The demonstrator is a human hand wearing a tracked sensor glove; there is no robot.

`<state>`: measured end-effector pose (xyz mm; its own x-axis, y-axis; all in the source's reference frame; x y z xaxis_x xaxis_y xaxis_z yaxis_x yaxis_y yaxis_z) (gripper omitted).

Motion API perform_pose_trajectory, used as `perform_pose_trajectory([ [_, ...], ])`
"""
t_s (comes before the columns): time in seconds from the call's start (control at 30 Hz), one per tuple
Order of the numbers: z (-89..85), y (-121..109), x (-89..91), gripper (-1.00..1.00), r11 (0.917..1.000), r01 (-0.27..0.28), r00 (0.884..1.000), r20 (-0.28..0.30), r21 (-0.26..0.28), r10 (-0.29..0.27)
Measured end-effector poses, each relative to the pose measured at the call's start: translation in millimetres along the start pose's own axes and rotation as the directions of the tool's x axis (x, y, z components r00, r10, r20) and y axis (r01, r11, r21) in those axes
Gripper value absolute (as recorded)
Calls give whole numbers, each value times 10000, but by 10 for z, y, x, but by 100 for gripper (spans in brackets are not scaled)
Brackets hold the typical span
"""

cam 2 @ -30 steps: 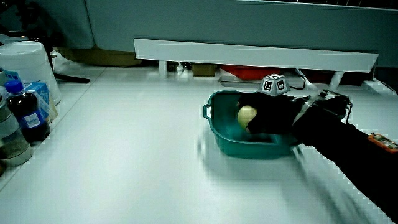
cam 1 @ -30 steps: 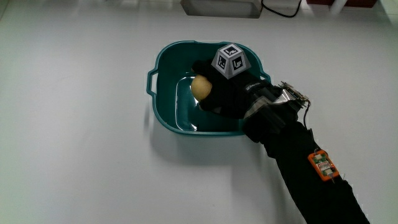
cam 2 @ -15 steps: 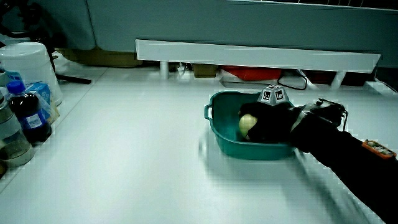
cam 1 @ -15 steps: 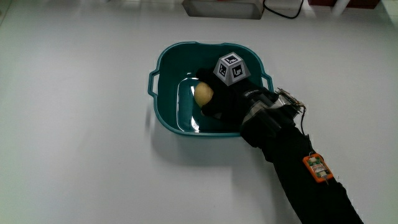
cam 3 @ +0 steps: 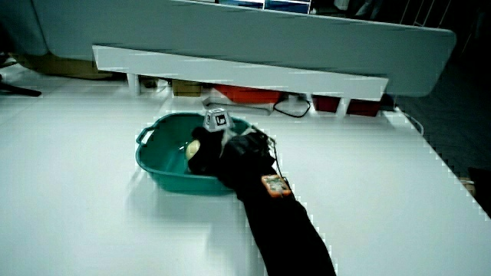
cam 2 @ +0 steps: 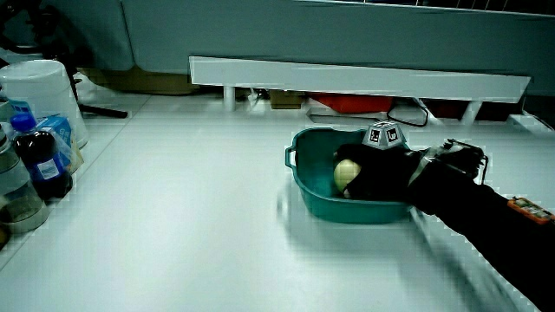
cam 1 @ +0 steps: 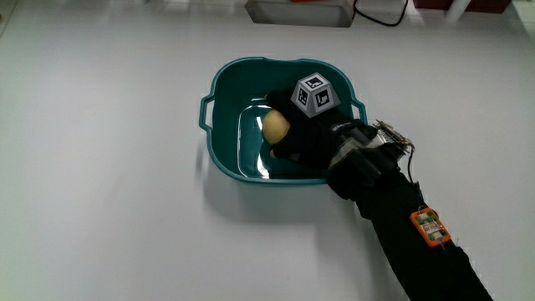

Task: Place pear into plate

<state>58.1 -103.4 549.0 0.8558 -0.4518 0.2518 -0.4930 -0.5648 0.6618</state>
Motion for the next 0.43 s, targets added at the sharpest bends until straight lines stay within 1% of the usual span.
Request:
perform_pose_trajectory([
  [0.07, -12, -11, 10, -61, 9999, 100, 9998, 149, -16, -100],
  [0.1, 1, -39, -7, -67, 10000, -13, 10000, 81, -23, 13],
  [0.13, -18, -24, 5, -72, 9999, 97, 9999, 103, -66, -96],
  [0.17, -27, -21, 11, -78, 10000, 59, 9999, 153, -79, -58],
  [0.23, 3, -58, 11, -89, 9998, 17, 10000, 17, 181, -18],
  [0.27, -10, -43, 23, -94, 10000, 48, 10000, 77, 54, -48],
  [0.3, -18, -41, 38, -100, 10000, 8, 10000, 13, 4, -8],
  [0.33, 1, -70, 47, -100, 9996, 90, 10000, 0, 284, -90],
  [0.37, -2, -79, 79, -100, 9987, 36, 9998, -207, 500, -25],
  [0.4, 26, -121, 95, -100, 9986, -25, 9989, -476, 534, 51],
  [0.43, 56, -167, 103, -100, 9974, -8, 9989, -463, 716, 41],
])
